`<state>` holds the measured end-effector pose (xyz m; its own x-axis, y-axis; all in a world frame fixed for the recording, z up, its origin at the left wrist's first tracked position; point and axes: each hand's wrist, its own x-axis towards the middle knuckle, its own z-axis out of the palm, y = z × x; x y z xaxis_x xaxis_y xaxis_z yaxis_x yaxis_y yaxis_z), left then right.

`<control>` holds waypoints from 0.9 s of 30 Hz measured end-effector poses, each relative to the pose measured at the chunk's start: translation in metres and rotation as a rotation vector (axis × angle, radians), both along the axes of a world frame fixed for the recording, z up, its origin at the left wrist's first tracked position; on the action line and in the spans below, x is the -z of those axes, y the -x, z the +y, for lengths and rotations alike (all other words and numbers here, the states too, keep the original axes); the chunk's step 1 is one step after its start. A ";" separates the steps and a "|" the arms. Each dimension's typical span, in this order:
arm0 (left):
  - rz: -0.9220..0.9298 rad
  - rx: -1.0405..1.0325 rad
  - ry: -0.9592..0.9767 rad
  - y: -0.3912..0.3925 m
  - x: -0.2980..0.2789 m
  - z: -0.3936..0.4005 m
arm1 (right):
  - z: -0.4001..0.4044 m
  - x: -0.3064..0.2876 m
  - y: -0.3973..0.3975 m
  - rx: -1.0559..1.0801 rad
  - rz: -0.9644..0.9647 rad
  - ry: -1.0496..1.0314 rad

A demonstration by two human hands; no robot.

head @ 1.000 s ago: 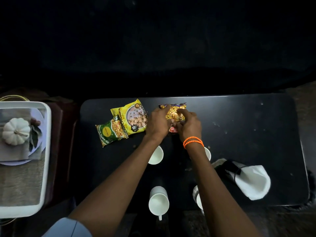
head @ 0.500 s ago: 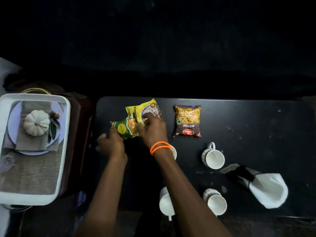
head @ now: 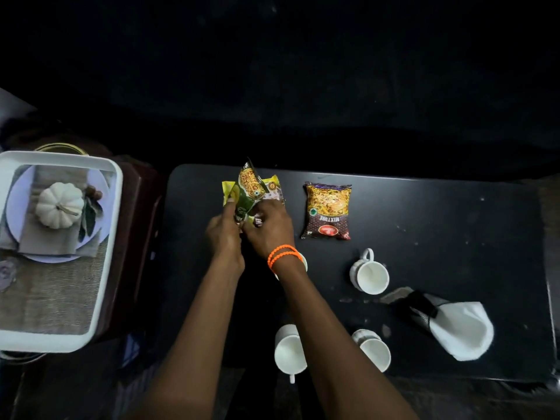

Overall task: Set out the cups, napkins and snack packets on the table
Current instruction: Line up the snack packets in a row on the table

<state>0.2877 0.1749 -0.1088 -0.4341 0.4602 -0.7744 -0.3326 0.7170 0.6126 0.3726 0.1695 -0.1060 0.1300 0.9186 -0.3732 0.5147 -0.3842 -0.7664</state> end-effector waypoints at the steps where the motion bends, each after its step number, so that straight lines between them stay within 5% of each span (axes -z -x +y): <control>1: 0.009 -0.007 0.003 -0.003 -0.002 0.002 | 0.001 0.001 -0.004 -0.004 0.019 0.004; 6: 0.225 0.082 -0.094 -0.017 -0.017 0.008 | -0.004 -0.008 -0.028 0.194 0.264 -0.121; 11: 0.091 0.281 -0.300 -0.051 -0.032 0.001 | 0.001 -0.026 -0.067 0.291 0.478 -0.102; 17: 0.248 0.452 -0.368 -0.084 -0.035 0.003 | -0.005 -0.037 -0.101 0.339 0.404 -0.131; 22: 0.578 0.791 -0.545 -0.116 -0.042 -0.004 | -0.016 -0.039 -0.131 0.468 0.355 -0.161; 27: 0.481 1.124 -0.639 -0.155 -0.040 -0.004 | -0.013 -0.028 -0.196 0.693 0.382 -0.172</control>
